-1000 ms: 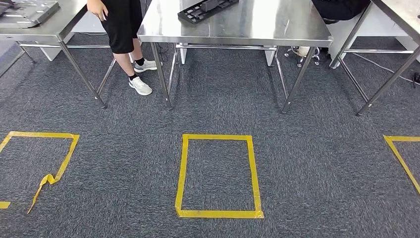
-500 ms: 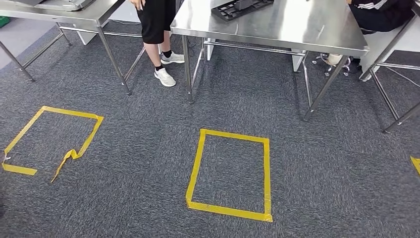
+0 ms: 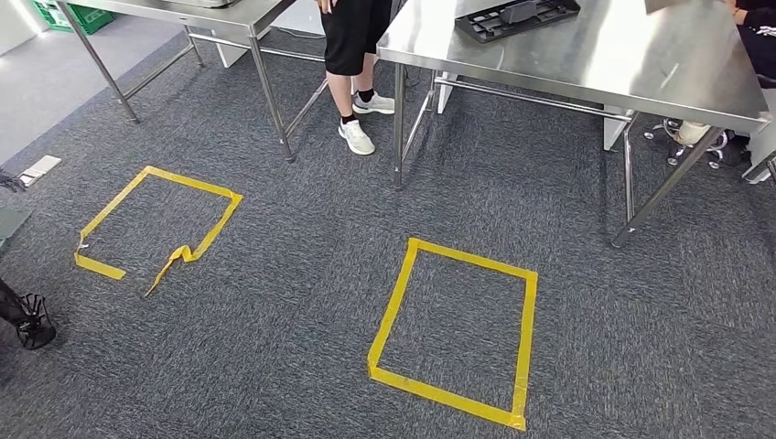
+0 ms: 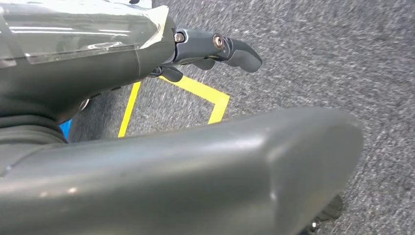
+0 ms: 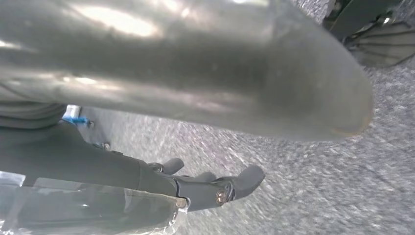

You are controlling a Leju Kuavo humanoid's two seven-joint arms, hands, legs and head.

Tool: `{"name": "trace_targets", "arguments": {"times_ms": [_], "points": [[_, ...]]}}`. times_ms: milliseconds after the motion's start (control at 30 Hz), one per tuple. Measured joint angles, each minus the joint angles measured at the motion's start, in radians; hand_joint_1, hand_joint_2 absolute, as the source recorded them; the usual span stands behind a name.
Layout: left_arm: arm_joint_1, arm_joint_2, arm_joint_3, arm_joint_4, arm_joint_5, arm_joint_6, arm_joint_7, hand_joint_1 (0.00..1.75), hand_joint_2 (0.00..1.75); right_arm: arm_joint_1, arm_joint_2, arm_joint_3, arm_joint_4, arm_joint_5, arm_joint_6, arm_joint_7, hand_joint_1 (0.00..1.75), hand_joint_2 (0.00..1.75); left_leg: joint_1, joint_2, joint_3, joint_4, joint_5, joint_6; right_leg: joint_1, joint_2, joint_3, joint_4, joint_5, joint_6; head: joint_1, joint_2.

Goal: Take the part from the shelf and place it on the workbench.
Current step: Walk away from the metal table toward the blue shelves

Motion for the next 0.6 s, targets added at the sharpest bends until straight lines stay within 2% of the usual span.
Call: {"name": "trace_targets", "arguments": {"times_ms": [33,67,133,167,200,233,267,300,367,433,500,533,600], "points": [[0.001,0.0,0.0,0.0,0.0,0.0,0.0,0.0,0.0,0.0,0.001,0.0,0.0,0.0,-0.001,-0.002,0.0,0.0,0.001,0.012,-0.008,0.014,-0.011,-0.004,-0.002,-0.011,0.001,-0.001,0.004,-0.009,-0.001,0.0],[0.001,0.0,0.0,0.0,0.0,0.0,0.0,0.0,0.0,0.0,0.001,0.0,0.0,-0.001,-0.001,-0.003,0.0,0.0,0.002,0.033,-0.025,0.049,-0.035,-0.007,-0.005,-0.022,0.002,-0.003,0.007,-0.017,-0.005,0.0],[-0.001,0.0,-0.002,0.0,0.0,0.0,-0.002,0.0,0.0,0.003,0.001,0.0,0.0,0.0,-0.002,-0.005,0.0,0.0,0.003,0.081,-0.085,0.177,-0.108,-0.013,-0.002,-0.048,-0.002,-0.003,0.009,-0.028,-0.01,0.0],[-0.001,0.0,-0.002,0.0,0.0,0.0,-0.003,0.0,0.0,0.005,0.001,0.0,0.001,0.0,-0.002,-0.006,0.0,0.0,0.005,0.093,-0.116,0.246,-0.139,-0.016,0.0,-0.062,-0.004,-0.002,0.009,-0.03,-0.011,0.0],[0.0,0.0,-0.003,0.0,0.0,0.0,-0.003,0.0,0.0,0.006,0.002,0.0,0.001,0.0,-0.002,-0.006,0.0,0.0,0.006,0.099,-0.137,0.292,-0.153,-0.019,0.002,-0.076,-0.005,-0.002,0.009,-0.03,-0.011,0.0],[0.001,0.0,-0.003,0.0,0.0,0.0,-0.003,0.0,0.0,0.007,0.002,0.0,0.001,0.0,-0.002,-0.006,0.0,0.0,0.006,0.103,-0.138,0.301,-0.147,-0.02,0.003,-0.088,-0.007,-0.002,0.008,-0.03,-0.011,0.0],[0.003,0.0,-0.003,0.0,0.0,-0.001,-0.003,0.0,0.0,0.006,0.003,0.0,0.001,0.001,-0.002,-0.005,0.0,0.0,0.007,0.108,-0.117,0.266,-0.124,-0.02,0.003,-0.1,-0.008,-0.002,0.007,-0.03,-0.012,0.0],[0.004,0.001,-0.003,0.0,0.0,-0.001,-0.002,0.0,0.0,0.005,0.005,0.0,0.001,0.002,-0.002,-0.005,0.0,0.0,0.008,0.119,-0.081,0.204,-0.093,-0.019,0.003,-0.111,-0.008,-0.002,0.006,-0.03,-0.012,0.0],[0.002,0.003,-0.003,0.0,0.005,0.0,0.004,0.0,0.0,0.004,0.01,0.002,0.001,0.011,-0.002,-0.005,0.0,0.0,0.006,0.155,-0.005,0.068,-0.049,-0.012,0.009,-0.13,-0.003,0.001,0.0,-0.024,-0.011,0.0],[0.0,0.004,-0.002,0.0,0.016,0.007,0.012,0.0,0.0,0.002,0.014,0.01,0.001,0.025,-0.001,-0.004,0.0,0.0,0.0,0.169,0.022,0.016,-0.039,-0.001,0.016,-0.145,0.001,0.003,-0.005,-0.013,-0.009,0.0],[0.001,0.004,0.002,0.0,0.029,0.017,0.016,0.0,0.0,-0.002,0.018,0.022,0.001,0.041,0.003,-0.003,0.0,0.0,-0.002,0.148,0.017,0.013,-0.033,0.013,0.016,-0.156,0.004,0.003,-0.007,-0.003,-0.007,0.0],[0.002,0.005,0.005,0.0,0.035,0.021,0.018,0.0,0.0,-0.004,0.019,0.028,0.001,0.048,0.006,-0.003,0.0,0.0,-0.001,0.138,0.015,0.011,-0.029,0.02,0.014,-0.144,0.002,0.012,-0.014,0.001,-0.007,0.0],[0.001,0.005,0.013,0.0,0.046,0.027,0.018,0.0,0.0,-0.006,0.022,0.041,0.001,0.06,0.013,-0.002,0.0,0.0,0.004,0.12,0.012,0.007,-0.021,0.033,0.011,-0.093,-0.033,0.083,-0.053,0.002,-0.005,0.0]]}}
